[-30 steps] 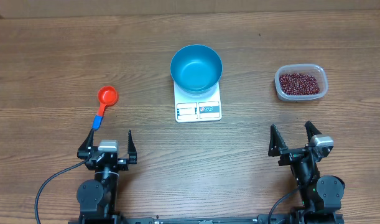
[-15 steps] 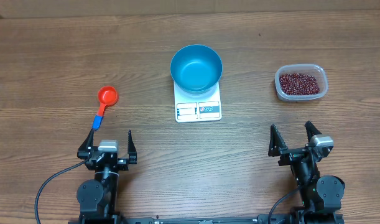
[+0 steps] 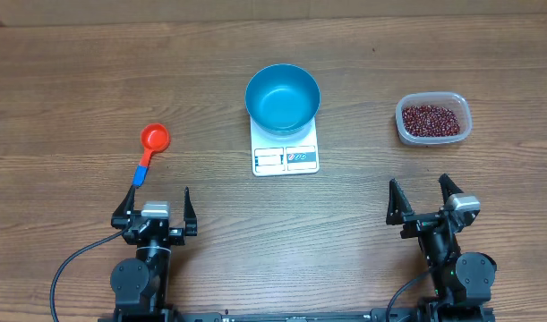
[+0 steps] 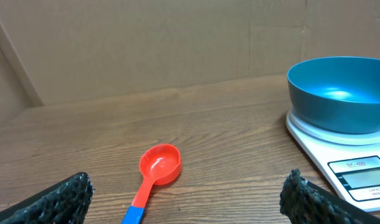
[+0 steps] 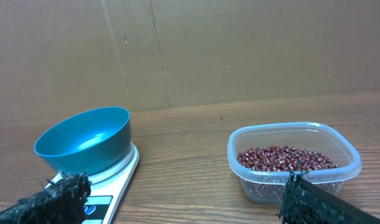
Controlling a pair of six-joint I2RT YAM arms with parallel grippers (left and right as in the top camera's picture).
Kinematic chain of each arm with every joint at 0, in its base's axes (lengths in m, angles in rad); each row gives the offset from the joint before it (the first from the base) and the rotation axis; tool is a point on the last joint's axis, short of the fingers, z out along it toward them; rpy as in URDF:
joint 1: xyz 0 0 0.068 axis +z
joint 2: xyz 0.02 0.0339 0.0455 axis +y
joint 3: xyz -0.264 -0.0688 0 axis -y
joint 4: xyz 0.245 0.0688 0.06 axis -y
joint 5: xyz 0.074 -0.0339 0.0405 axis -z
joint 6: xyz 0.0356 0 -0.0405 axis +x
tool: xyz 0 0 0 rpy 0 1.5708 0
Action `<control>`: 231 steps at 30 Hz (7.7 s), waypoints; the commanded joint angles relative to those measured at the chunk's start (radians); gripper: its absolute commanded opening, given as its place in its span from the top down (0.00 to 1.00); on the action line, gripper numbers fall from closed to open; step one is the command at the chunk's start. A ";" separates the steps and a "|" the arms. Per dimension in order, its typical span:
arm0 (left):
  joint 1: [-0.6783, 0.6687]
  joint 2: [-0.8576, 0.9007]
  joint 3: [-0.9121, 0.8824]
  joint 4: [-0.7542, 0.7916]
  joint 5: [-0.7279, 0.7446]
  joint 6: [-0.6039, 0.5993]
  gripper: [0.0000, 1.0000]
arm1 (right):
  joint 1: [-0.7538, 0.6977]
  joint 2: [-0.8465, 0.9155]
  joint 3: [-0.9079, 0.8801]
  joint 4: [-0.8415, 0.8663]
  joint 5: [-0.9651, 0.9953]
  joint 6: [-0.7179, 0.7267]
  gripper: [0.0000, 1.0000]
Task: Scoop item into bowl and weigh 150g on scale
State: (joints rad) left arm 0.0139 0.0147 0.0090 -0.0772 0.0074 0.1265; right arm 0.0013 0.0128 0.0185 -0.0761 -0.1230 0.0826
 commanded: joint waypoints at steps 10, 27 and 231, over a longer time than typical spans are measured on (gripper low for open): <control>0.005 -0.010 -0.004 0.019 0.056 -0.030 0.00 | -0.002 -0.010 -0.011 0.003 0.007 0.006 0.00; 0.005 -0.010 0.019 0.061 0.064 -0.080 0.00 | -0.002 -0.010 -0.011 0.003 0.007 0.006 0.00; -0.665 1.944 2.177 -1.205 -0.003 -1.571 0.95 | 0.077 1.168 0.892 -0.081 -0.659 0.610 0.72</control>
State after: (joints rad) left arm -0.6422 1.9800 2.1803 -1.2850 -0.0025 -1.4235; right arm 0.0704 1.1812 0.8940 -0.1665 -0.8185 0.6731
